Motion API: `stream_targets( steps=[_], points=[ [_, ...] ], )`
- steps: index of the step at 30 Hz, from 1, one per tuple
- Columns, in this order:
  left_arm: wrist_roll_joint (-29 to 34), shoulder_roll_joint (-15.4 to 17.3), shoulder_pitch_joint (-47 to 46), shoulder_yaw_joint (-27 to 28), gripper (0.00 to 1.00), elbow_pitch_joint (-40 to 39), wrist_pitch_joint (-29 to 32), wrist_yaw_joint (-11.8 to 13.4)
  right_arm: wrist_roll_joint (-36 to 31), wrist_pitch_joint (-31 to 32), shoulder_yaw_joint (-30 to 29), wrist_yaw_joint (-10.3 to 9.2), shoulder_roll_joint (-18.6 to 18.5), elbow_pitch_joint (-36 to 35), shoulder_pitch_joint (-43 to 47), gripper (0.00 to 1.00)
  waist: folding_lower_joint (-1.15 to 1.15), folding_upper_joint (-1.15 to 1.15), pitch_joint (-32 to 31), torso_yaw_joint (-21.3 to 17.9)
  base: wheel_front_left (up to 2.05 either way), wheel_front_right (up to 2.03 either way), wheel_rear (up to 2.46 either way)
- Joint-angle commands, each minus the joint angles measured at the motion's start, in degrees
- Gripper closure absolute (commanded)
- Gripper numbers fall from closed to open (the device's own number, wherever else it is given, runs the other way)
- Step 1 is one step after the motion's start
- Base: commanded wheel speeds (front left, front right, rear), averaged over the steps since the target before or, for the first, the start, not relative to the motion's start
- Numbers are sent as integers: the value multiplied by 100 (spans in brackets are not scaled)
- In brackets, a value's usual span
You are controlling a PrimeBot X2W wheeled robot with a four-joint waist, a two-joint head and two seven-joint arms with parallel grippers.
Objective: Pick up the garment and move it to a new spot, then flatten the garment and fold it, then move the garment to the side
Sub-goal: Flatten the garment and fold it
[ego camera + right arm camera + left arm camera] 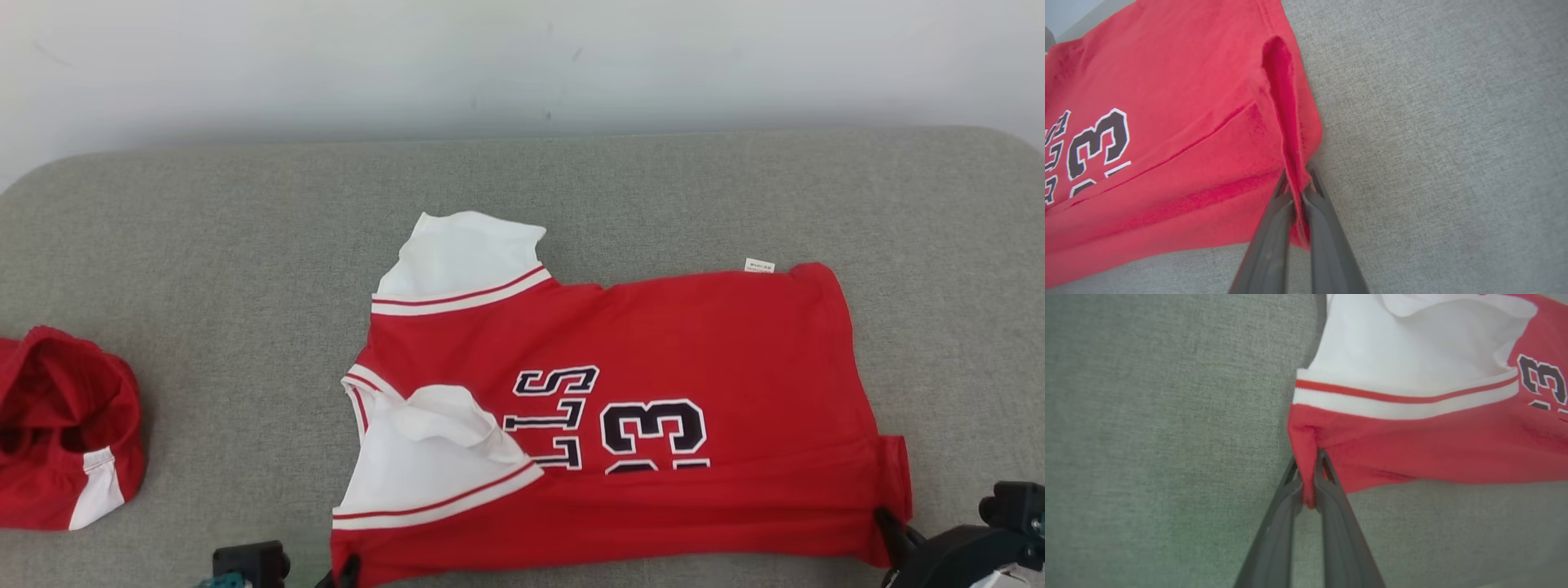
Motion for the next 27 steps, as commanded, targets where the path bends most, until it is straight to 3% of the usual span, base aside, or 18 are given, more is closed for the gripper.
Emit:
stream_targets(
  steps=[1,7,8,9,10,11,22,27],
  points=[
    [0,146,145,67,100,-147,25,94,62,45,-71,4,6,-98,134,100,0,0,-16,-16,0,0,0],
    [26,369,401,62,100,-696,135,250,255,146,-180,-3,0,-332,449,100,0,0,-37,-31,0,0,0],
    [27,383,422,69,100,-729,152,274,270,118,-190,-3,1,-332,457,31,0,0,-32,-45,0,0,0],
    [37,396,445,56,80,-731,193,326,278,93,-181,-3,0,-315,451,0,0,0,-28,-60,0,0,0],
    [72,406,461,48,7,-748,208,380,250,41,-180,-3,0,-314,424,0,0,0,-26,-72,0,0,0],
    [99,390,460,58,0,-773,196,422,237,24,-173,-2,1,-293,389,0,0,0,-25,-81,0,0,0],
    [228,593,483,199,0,-1047,218,857,125,-44,-308,-1,8,-506,161,0,0,0,-143,-88,0,0,0],
    [395,740,67,368,0,-1159,27,783,-275,167,-275,-1,9,-990,-246,0,0,0,-130,-129,0,0,0]
  ],
)
